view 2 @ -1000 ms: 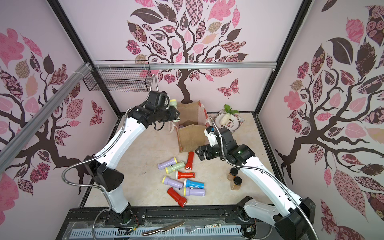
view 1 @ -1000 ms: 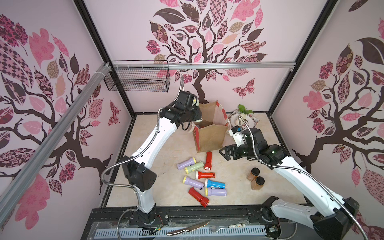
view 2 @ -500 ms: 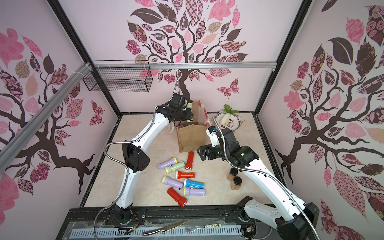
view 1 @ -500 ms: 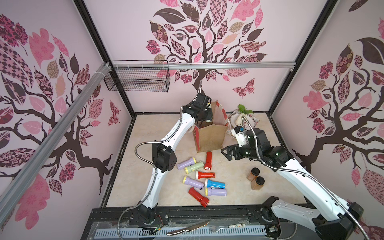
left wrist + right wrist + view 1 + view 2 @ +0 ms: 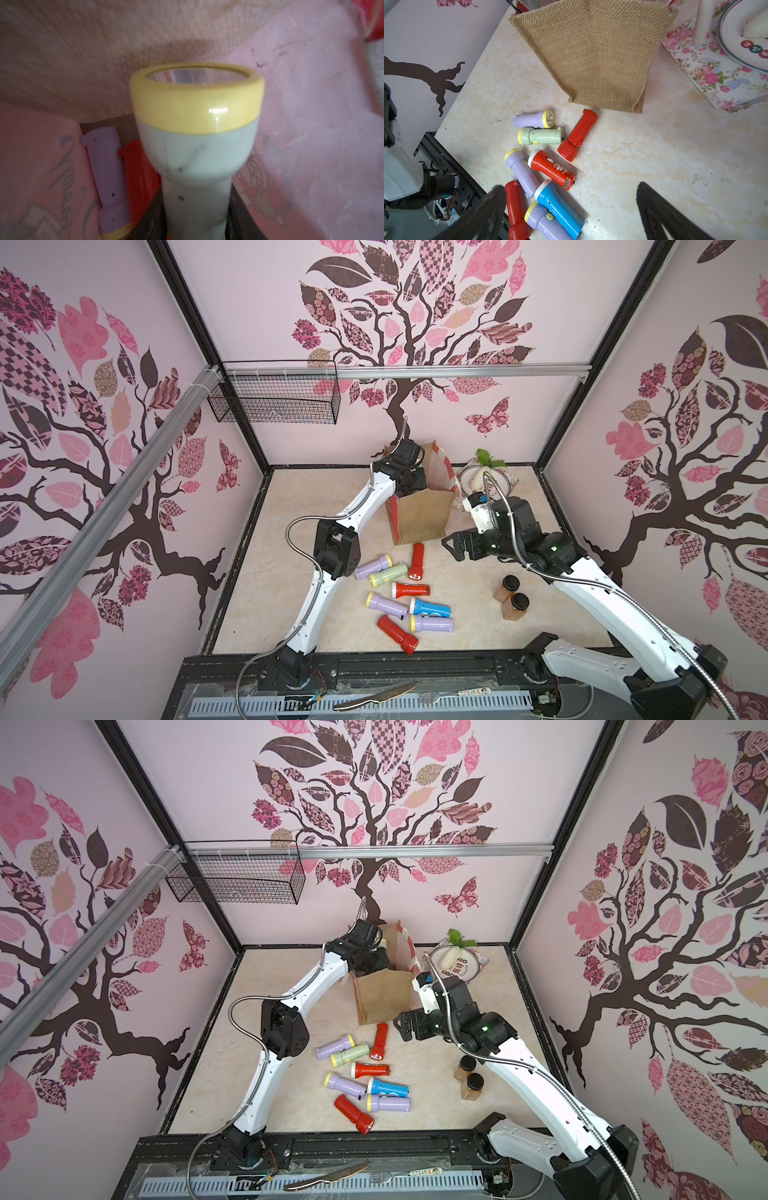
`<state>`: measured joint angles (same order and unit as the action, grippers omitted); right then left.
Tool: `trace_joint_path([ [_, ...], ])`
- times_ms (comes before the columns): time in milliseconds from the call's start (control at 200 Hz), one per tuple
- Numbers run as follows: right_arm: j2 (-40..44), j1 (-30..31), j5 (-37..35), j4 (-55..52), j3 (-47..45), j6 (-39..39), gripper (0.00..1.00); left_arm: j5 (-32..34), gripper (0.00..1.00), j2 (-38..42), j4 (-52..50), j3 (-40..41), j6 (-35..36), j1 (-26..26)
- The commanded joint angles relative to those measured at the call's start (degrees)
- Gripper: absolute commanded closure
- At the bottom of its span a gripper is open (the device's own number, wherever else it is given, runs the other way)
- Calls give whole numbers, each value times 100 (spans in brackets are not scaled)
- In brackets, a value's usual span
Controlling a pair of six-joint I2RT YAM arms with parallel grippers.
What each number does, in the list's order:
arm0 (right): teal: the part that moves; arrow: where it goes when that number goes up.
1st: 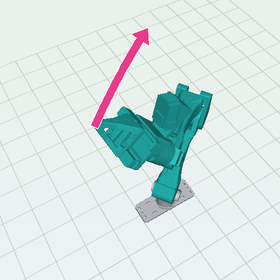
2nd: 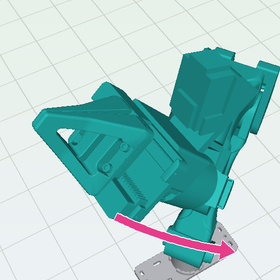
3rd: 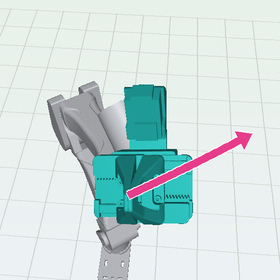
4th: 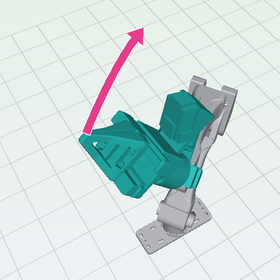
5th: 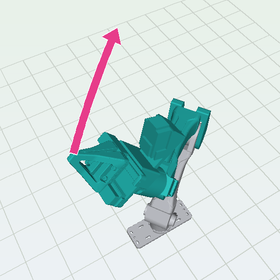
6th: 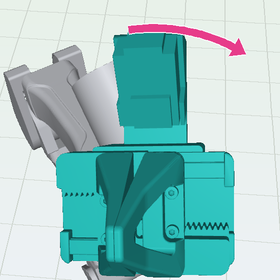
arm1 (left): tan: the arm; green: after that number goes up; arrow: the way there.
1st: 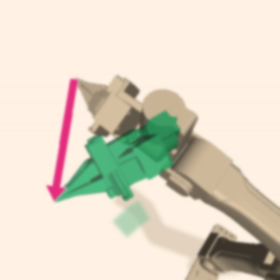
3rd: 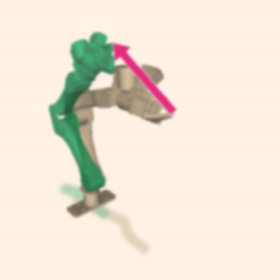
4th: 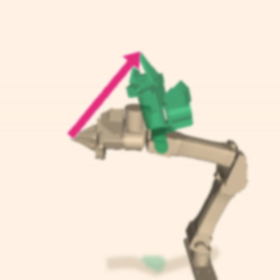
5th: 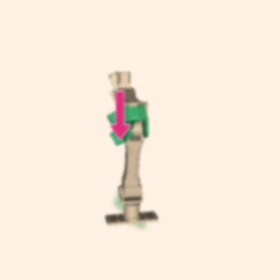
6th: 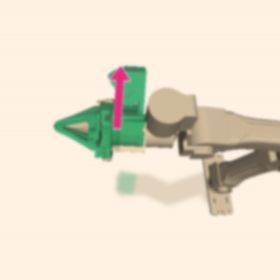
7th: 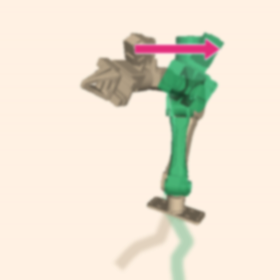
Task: Put the flashlights into the tote bags
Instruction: Place the flashlight in the canvas bag.
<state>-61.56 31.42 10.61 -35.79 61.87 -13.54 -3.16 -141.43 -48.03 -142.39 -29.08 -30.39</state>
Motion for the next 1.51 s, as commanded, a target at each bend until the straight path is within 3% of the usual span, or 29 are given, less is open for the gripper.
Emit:
trace_joint_path([
  [0,39,25,-101,-60,145,34,0,-23,100,35,438,141,-48,28],
  [95,48,23,-136,-45,171,42,0,-66,100,110,549,276,-72,33],
  [285,4,28,-183,-22,297,99,0,-62,77,296,712,380,-74,25],
  [425,10,22,-277,-33,368,122,0,-23,50,520,771,387,-27,26],
  [715,47,27,-368,-68,420,146,0,-132,30,1119,880,299,12,37],
  [920,39,28,-392,-149,460,33,0,-202,27,1928,808,602,106,38],
  [1155,-4,30,-743,-581,564,-18,0,-520,19,3620,1276,2321,113,-28],
  [1500,48,35,-298,-754,241,-222,0,-287,18,5582,955,4424,-50,-289],
])
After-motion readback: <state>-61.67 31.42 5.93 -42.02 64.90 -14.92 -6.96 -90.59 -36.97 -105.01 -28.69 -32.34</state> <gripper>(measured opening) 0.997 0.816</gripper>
